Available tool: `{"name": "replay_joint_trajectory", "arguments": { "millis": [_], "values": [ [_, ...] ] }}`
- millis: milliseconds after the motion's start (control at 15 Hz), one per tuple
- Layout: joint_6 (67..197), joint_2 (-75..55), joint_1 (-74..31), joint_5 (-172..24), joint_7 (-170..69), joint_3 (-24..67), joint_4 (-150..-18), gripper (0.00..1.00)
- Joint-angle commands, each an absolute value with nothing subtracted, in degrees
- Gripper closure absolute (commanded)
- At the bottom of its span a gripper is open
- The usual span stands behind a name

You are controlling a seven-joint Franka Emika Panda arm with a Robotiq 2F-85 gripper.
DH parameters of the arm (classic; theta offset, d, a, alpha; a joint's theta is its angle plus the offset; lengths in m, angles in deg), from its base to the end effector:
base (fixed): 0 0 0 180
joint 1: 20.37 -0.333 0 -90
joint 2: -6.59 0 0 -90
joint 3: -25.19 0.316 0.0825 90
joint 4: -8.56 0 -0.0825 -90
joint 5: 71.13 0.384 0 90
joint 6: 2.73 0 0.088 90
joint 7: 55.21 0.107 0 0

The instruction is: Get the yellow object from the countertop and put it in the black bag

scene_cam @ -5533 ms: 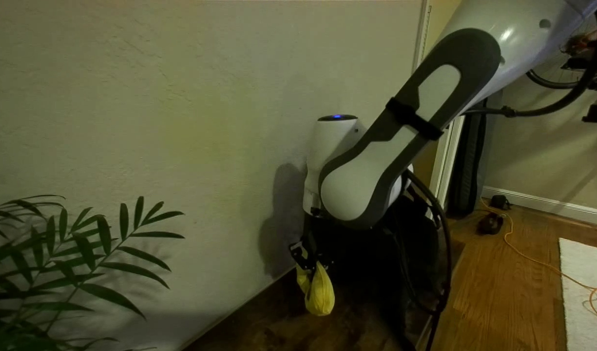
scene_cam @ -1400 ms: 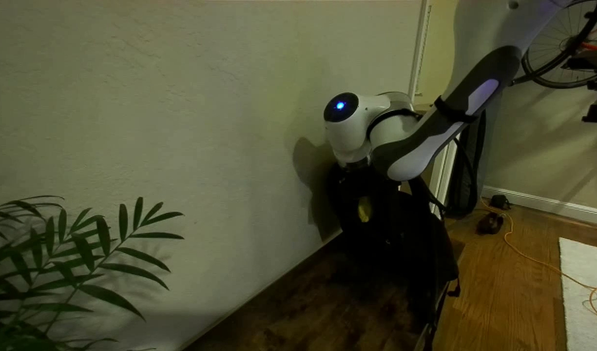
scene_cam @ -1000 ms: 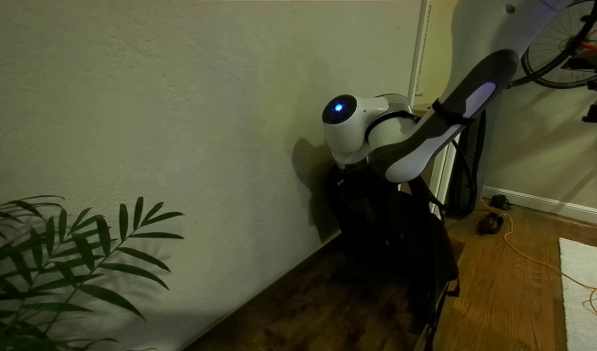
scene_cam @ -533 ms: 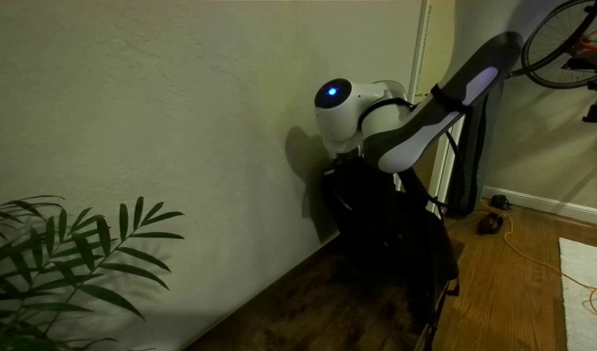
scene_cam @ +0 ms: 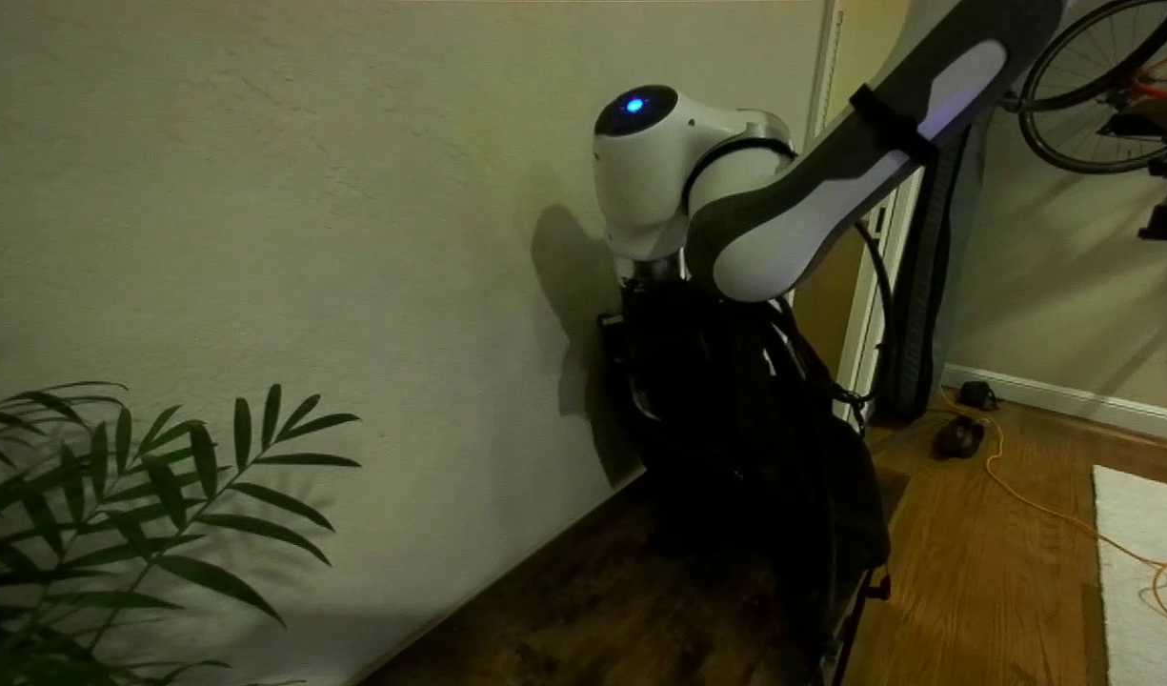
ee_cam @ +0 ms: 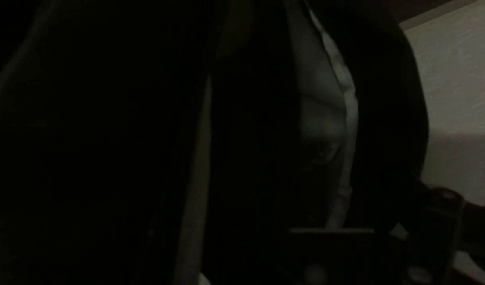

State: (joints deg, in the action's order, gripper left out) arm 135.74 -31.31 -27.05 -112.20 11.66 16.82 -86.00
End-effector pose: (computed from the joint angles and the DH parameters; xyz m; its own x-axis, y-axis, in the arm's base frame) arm 0.6983 -0.0109 0.2413 0.7479 -0.4582 0.4803 -0.6264 -0.7268 0.2819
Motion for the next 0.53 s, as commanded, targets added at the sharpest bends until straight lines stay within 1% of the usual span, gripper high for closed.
{"name": "replay_joint_trajectory", "arguments": {
  "millis": [0, 200, 467],
  "values": [
    [137.30, -25.31, -26.16, -105.90, 2.13, 19.92, -91.45, 0.00],
    [142.25, -24.91, -26.42, -103.17, -6.90, 20.36, -93.05, 0.00],
    [155.99, -27.52, -26.62, -102.07, -15.05, 19.17, -95.55, 0.00]
  ]
}}
